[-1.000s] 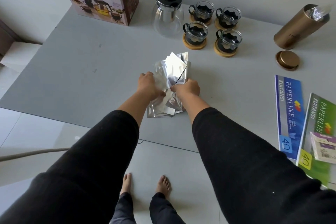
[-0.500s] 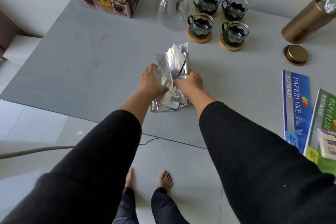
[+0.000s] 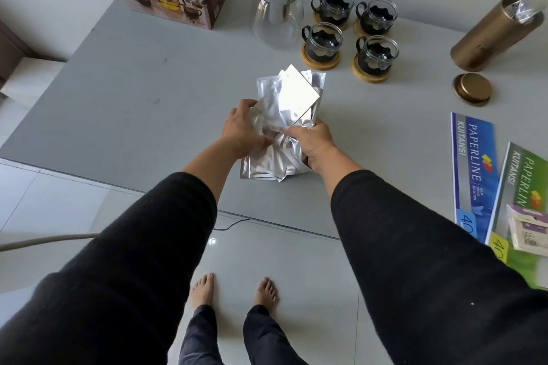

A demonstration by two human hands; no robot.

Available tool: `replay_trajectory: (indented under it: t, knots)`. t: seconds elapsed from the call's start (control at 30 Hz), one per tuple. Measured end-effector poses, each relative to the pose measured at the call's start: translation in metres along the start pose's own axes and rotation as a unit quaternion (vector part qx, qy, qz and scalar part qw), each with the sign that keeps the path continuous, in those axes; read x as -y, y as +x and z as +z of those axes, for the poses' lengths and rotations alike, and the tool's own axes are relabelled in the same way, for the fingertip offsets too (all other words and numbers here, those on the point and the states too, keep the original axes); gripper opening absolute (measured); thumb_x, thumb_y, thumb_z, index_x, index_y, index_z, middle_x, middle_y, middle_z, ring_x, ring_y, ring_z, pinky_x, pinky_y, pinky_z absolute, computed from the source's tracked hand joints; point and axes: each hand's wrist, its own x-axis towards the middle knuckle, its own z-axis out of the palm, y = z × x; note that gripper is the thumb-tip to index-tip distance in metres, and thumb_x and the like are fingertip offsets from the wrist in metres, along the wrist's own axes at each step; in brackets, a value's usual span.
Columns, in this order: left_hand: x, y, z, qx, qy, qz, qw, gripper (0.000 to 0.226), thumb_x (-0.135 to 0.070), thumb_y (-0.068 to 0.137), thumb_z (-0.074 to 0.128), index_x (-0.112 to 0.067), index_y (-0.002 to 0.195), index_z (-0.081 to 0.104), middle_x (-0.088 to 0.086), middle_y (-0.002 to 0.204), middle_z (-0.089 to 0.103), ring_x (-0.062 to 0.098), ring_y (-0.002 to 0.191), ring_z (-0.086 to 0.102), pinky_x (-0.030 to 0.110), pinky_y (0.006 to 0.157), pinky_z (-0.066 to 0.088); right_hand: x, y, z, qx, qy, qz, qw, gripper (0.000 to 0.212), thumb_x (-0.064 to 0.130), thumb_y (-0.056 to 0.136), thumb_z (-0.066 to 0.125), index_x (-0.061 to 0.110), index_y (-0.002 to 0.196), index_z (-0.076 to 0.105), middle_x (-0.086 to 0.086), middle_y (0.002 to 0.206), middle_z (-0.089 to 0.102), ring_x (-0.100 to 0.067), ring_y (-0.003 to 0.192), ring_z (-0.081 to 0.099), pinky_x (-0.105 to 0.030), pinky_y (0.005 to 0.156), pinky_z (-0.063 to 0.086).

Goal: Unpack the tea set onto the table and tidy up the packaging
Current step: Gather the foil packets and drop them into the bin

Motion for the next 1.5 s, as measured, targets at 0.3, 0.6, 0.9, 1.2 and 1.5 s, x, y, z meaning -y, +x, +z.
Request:
replay_trajectory:
  t: [0.3,0.6,0.9,1.2,1.5]
  knots:
    - [-0.020,-0.010,-0.027,0.012,-0.104,-0.057,0.993,0.098,-0.026,0.060,0.090,-0.023,0.140,0.034,0.010,0.130,0.053,0.026,0.114,0.055,0.034,0.088,0.050,0.028,-0.019,-0.017,0.014,0.019,-0.018,1.000,0.028,-0.004,0.080,0.069,0.016,0.071,0.053,0.001,0.068,0.056,-0.011,0.061,0.055,-0.015,0.052,0.048]
    - [-0.065,-0.039,-0.042,0.032,-0.051,0.011,0.998,0.089,-0.032,0.062,0.088,-0.020,0.136,0.041,0.006,0.129,0.054,0.025,0.114,0.055,0.033,0.086,0.051,0.046,-0.066,-0.054,-0.063,0.056,-0.018,0.996,0.033,0.007,0.074,0.079,0.011,0.100,0.059,-0.005,0.095,0.064,-0.021,0.089,0.063,-0.028,0.083,0.053]
    - [-0.135,-0.107,0.001,0.125,0.015,0.127,0.984,0.089,-0.035,0.061,0.088,-0.020,0.136,0.042,0.006,0.131,0.053,0.026,0.114,0.055,0.036,0.088,0.053,0.015,-0.164,-0.130,-0.201,0.120,0.025,0.972,0.042,0.016,0.075,0.080,0.010,0.111,0.059,-0.003,0.101,0.064,-0.015,0.081,0.057,-0.022,0.071,0.043]
    - [-0.215,-0.212,0.139,0.243,0.075,0.224,0.941,0.091,-0.038,0.064,0.085,-0.018,0.139,0.039,0.006,0.132,0.053,0.027,0.118,0.053,0.034,0.087,0.048,-0.079,-0.267,-0.260,-0.338,0.179,0.078,0.921,0.058,0.016,0.072,0.082,0.002,0.122,0.055,-0.008,0.113,0.064,-0.019,0.090,0.059,-0.022,0.078,0.044]
    - [-0.249,-0.305,0.309,0.319,0.106,0.243,0.910,0.080,-0.035,0.075,0.078,-0.009,0.140,0.038,0.007,0.133,0.052,0.026,0.122,0.050,0.035,0.095,0.042,-0.206,-0.325,-0.385,-0.390,0.185,0.149,0.890,0.047,0.016,0.069,0.081,0.006,0.112,0.064,-0.008,0.107,0.069,-0.024,0.100,0.067,-0.029,0.085,0.051]
